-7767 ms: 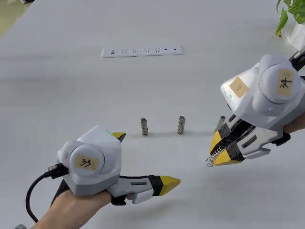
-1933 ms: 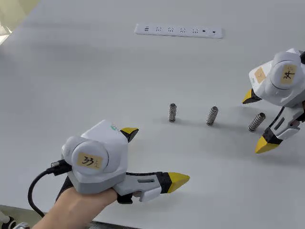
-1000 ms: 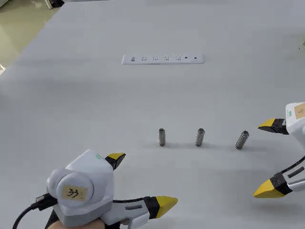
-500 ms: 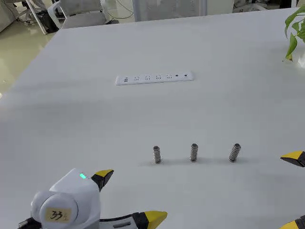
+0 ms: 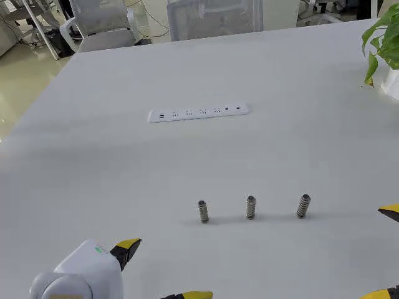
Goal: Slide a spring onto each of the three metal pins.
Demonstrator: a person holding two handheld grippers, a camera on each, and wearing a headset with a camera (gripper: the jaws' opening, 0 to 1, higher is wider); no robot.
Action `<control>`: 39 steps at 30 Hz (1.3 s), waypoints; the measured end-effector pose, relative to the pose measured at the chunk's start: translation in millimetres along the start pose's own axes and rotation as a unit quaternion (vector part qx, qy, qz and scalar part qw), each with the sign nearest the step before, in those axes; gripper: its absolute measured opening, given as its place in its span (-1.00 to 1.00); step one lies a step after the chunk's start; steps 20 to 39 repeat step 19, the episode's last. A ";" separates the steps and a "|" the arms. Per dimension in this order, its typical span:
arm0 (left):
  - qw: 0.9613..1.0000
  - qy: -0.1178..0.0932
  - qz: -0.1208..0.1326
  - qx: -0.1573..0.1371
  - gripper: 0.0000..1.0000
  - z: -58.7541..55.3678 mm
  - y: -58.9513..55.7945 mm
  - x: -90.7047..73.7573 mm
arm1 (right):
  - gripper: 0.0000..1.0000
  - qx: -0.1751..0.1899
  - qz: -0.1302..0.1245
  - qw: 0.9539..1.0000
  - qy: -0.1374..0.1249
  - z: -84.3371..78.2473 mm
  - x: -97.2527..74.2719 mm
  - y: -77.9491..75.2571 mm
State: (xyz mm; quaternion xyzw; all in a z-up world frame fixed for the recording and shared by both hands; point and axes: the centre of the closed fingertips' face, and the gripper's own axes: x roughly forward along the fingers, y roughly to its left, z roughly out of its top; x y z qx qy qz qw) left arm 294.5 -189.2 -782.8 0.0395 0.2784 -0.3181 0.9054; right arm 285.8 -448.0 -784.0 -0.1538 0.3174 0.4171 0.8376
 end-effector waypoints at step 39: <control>1.000 0.004 0.002 -0.005 0.81 -10.9 -4.8 -2.4 | 0.98 0.020 -0.017 1.000 -0.008 -10.7 -3.6 -0.1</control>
